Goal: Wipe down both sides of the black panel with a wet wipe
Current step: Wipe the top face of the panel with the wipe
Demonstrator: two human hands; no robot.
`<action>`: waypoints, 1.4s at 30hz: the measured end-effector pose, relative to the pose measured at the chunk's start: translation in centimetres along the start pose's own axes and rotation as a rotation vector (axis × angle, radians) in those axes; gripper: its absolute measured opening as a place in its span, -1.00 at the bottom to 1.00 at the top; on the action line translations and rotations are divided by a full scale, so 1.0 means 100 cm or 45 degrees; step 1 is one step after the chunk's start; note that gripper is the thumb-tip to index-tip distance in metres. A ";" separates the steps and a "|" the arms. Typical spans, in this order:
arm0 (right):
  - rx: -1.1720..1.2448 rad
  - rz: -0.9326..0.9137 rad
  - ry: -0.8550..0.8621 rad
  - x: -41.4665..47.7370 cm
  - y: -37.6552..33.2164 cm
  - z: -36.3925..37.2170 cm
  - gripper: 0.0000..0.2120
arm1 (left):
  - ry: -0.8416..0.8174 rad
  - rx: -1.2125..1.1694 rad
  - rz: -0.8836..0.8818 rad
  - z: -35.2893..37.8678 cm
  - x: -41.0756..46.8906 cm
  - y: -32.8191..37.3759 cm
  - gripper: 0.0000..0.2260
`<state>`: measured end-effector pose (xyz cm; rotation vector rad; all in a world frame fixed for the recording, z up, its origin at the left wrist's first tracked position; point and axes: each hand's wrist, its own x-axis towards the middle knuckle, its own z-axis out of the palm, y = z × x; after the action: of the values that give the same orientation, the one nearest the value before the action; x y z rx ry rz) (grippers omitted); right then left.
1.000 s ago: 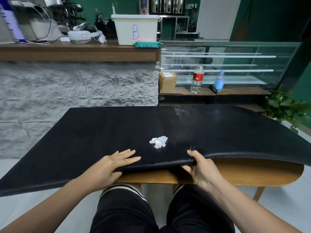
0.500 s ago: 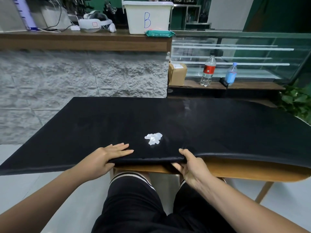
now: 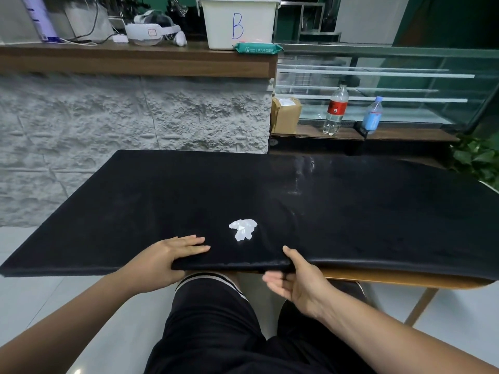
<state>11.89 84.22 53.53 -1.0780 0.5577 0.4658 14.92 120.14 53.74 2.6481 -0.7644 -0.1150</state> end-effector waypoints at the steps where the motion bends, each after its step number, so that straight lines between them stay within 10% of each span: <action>1: -0.060 0.036 -0.008 -0.003 -0.001 -0.001 -0.44 | 0.008 0.011 -0.007 0.001 0.001 0.000 -0.36; 6: -0.312 0.222 -0.164 -0.013 -0.011 -0.008 -0.17 | 0.119 0.054 -0.034 0.002 0.006 0.006 -0.47; 13: -0.645 0.181 -0.466 -0.025 -0.028 -0.007 -0.30 | 0.218 0.033 -0.013 0.001 0.028 0.025 -0.59; 20: -1.385 -0.847 -0.112 -0.003 -0.025 0.023 -0.85 | 0.317 0.000 -0.084 0.008 0.049 0.031 -0.68; 25: -1.997 -1.428 -0.094 0.029 -0.002 0.042 -0.61 | 0.446 -0.092 -0.201 0.026 0.064 0.037 -0.69; 31: -2.108 -1.266 -0.093 0.055 0.015 0.062 -0.38 | 0.533 -0.224 -0.317 0.052 0.082 0.051 -0.65; 42: -2.176 -1.319 0.030 0.043 0.007 0.032 -0.63 | 0.581 -0.296 -0.385 0.075 0.103 0.078 -0.63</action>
<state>15.46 87.81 51.53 -2.7387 -0.6465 -0.1372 18.38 106.09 50.03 2.4124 -0.1877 0.2944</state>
